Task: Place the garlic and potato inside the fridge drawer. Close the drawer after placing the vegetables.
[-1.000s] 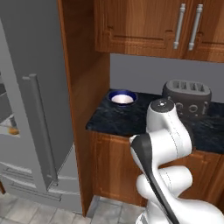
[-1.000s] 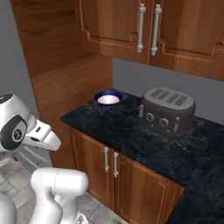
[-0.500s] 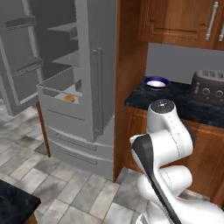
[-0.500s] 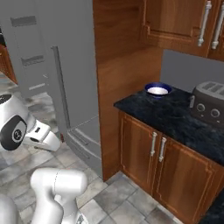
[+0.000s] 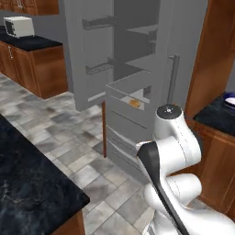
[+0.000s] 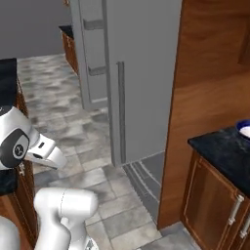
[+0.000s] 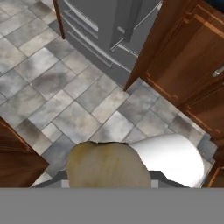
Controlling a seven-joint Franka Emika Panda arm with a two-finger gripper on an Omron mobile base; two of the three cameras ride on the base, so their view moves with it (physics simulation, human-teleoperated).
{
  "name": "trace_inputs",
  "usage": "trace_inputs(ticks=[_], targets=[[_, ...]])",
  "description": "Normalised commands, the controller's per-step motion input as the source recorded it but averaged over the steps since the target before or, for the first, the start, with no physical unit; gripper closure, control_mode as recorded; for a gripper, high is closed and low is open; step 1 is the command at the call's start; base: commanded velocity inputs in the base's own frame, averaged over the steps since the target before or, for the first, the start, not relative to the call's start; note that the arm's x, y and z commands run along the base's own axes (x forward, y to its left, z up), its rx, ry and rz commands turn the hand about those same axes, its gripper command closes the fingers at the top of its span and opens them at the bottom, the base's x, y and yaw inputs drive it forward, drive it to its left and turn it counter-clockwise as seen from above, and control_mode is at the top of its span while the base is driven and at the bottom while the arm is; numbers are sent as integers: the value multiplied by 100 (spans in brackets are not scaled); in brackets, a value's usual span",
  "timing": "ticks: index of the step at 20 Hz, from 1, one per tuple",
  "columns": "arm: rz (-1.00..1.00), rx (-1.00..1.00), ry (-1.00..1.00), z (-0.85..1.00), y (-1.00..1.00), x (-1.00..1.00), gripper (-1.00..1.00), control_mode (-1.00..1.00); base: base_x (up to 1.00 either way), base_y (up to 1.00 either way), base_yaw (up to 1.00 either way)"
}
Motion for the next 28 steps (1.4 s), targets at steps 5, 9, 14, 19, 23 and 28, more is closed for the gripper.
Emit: trace_inputs(ticks=[5,9,14,19,23,28], targets=[[0,0,0,0,0,0,100,100,85,-20,53],[0,0,0,0,0,0,100,100,81,-3,43],[0,0,0,0,0,0,100,100,88,-2,21],[0,0,0,0,0,0,100,100,89,-11,-1],[0,0,0,0,0,0,100,100,95,0,-22],[0,0,0,0,0,0,100,100,57,-5,-47]])
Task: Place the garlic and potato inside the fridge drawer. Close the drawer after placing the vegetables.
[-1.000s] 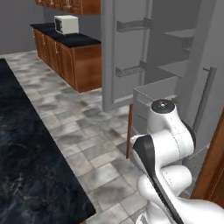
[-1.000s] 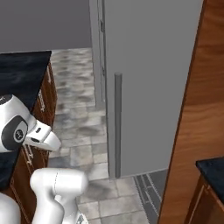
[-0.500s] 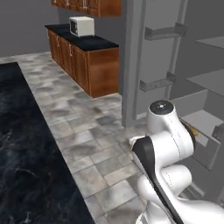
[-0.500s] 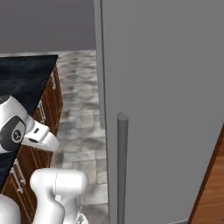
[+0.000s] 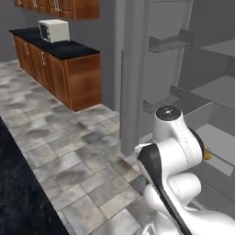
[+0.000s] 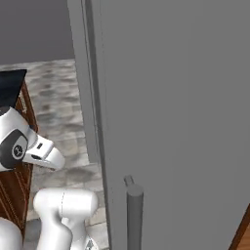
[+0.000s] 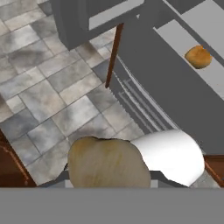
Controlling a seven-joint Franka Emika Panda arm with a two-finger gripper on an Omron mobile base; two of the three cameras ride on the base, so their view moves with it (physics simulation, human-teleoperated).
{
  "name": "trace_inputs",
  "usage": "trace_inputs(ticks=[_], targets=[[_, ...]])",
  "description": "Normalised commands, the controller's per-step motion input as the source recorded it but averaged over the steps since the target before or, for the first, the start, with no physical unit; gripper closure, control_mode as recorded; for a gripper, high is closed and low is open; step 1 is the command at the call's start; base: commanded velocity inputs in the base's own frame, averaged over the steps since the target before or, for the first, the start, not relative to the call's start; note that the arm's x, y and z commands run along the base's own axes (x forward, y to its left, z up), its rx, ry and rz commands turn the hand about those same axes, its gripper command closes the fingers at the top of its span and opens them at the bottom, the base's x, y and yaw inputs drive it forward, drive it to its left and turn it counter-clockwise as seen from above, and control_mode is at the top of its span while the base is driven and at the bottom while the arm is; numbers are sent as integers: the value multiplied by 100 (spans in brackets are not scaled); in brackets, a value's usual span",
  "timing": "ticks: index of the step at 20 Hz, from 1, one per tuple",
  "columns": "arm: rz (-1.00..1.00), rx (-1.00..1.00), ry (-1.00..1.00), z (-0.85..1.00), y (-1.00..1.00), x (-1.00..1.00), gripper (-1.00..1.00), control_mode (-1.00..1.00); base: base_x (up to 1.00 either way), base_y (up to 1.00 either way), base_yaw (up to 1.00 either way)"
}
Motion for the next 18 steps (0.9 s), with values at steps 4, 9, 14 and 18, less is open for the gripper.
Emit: trace_inputs(ticks=[4,9,14,18], targets=[[0,0,0,0,0,0,100,100,26,-8,-64],[0,0,0,0,0,0,100,100,75,14,-61],[0,0,0,0,0,0,100,100,77,12,-49],[0,0,0,0,0,0,100,100,26,-18,-41]])
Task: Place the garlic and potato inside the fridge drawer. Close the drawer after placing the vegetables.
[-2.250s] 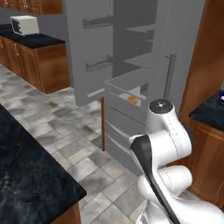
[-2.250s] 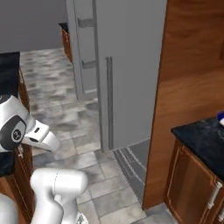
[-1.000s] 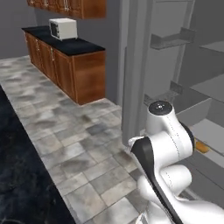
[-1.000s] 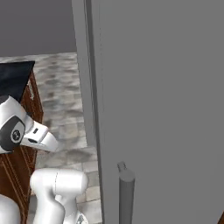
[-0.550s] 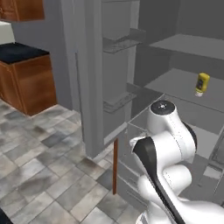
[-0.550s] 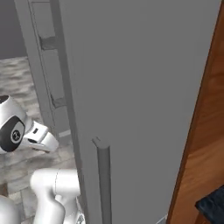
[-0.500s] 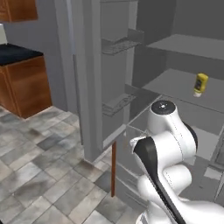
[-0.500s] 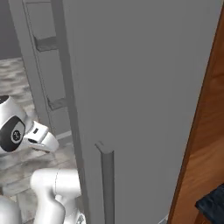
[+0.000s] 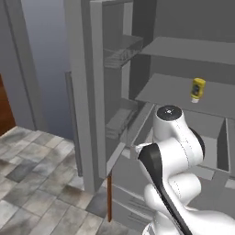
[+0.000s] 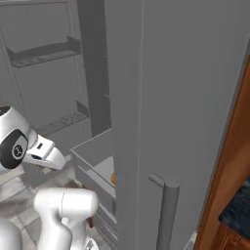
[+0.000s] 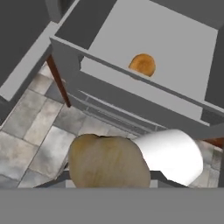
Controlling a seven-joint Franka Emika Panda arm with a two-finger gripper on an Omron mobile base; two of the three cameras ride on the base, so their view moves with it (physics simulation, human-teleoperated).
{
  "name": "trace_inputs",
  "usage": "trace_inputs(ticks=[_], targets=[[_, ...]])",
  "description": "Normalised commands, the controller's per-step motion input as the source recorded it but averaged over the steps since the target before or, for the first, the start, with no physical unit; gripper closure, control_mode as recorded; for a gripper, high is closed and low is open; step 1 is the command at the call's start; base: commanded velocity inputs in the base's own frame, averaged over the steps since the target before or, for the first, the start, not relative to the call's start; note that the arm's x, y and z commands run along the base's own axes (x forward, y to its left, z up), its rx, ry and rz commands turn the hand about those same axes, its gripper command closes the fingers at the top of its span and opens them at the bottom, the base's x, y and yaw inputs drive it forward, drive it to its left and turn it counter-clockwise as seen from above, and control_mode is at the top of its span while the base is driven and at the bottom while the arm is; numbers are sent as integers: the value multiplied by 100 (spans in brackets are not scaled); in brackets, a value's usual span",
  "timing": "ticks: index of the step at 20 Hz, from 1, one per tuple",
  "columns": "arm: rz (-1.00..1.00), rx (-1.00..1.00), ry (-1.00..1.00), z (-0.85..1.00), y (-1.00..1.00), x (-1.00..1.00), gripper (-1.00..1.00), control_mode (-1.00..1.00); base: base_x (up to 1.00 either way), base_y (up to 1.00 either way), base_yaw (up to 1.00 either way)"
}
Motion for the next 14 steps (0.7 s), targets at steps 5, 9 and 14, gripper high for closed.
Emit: trace_inputs(ticks=[5,9,14], targets=[[0,0,0,0,0,0,100,100,44,-23,-41],[0,0,0,0,0,0,100,100,19,-47,-37],[-13,5,0,0,-28,1,100,-100,0,-34,-20]])
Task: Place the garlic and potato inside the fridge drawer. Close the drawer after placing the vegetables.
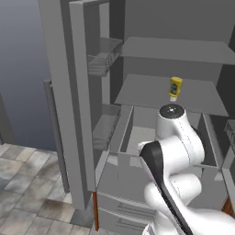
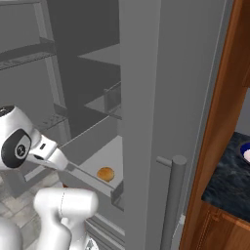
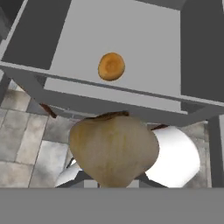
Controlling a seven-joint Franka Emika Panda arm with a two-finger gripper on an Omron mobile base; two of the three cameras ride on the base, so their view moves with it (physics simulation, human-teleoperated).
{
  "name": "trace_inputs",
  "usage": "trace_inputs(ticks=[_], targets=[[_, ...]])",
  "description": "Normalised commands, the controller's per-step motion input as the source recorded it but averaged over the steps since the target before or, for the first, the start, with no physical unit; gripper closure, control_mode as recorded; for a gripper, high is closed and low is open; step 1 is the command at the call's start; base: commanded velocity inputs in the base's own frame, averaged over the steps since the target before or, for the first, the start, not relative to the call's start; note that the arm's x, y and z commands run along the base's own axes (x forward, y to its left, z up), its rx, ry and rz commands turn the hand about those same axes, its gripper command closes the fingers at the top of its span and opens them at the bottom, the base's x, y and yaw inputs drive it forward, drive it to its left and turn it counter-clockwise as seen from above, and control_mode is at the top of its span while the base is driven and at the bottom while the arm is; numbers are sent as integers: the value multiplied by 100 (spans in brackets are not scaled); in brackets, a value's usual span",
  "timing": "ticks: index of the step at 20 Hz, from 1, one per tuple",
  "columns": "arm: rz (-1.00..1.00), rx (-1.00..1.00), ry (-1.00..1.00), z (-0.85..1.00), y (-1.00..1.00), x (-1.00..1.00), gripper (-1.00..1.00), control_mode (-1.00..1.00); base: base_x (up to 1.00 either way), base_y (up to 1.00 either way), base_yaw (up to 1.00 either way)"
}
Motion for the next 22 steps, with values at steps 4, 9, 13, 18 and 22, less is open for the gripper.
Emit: trace_inputs(ticks=[4,9,13,18,22], targets=[[-27,9,1,1,-70,39,100,-100,0,0,0],[-22,9,11,0,-64,91,100,-100,0,0,0],[-7,3,18,-20,-42,94,100,-100,0,0,0],[0,0,17,-56,-27,80,100,-100,0,0,0],[0,0,2,-82,-17,34,100,-100,0,0,0]])
